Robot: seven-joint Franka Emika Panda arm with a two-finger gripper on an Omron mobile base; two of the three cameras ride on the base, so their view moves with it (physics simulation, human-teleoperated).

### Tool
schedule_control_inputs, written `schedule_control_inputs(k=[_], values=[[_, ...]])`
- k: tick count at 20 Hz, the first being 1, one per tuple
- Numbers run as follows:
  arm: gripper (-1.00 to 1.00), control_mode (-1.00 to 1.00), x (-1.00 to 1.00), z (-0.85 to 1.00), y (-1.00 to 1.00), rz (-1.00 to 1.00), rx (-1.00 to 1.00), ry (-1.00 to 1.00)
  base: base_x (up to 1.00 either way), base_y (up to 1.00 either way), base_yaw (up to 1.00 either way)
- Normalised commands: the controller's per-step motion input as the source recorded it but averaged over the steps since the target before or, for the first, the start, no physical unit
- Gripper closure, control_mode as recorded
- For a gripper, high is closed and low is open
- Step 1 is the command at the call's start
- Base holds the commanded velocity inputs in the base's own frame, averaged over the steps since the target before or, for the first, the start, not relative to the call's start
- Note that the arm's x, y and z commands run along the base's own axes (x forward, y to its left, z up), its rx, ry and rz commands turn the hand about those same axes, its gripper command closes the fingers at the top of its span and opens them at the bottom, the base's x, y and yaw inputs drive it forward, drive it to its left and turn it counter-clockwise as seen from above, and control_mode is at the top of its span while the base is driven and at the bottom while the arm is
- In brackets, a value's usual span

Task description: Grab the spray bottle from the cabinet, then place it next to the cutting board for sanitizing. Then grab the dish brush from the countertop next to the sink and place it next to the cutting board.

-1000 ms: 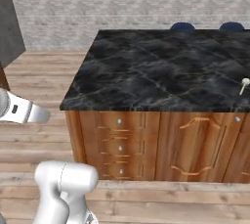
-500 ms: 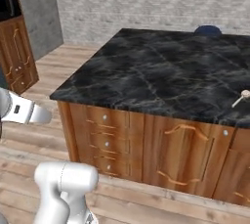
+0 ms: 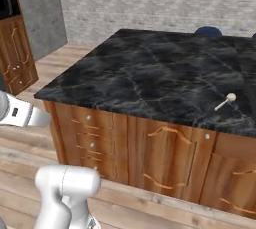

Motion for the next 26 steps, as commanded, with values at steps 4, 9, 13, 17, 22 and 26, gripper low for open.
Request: schedule_control_inputs(k=[4, 9, 13, 17, 22, 26], values=[[-1.00, 1.00, 0.00, 0.00, 0.00, 0.00, 0.00, 0.00, 0.48, -1.00, 0.00], [-1.00, 1.00, 0.00, 0.00, 0.00, 0.00, 0.00, 0.00, 0.38, -1.00, 0.00], [-1.00, 1.00, 0.00, 0.00, 0.00, 0.00, 0.00, 0.00, 0.27, -1.00, 0.00], [-1.00, 1.00, 0.00, 0.00, 0.00, 0.00, 0.00, 0.00, 0.63, -0.94, 0.00], [-1.00, 1.00, 0.00, 0.00, 0.00, 0.00, 0.00, 0.00, 0.97, -0.73, -0.01], [-1.00, 1.00, 0.00, 0.00, 0.00, 0.00, 0.00, 0.00, 0.54, -0.08, -0.17]])
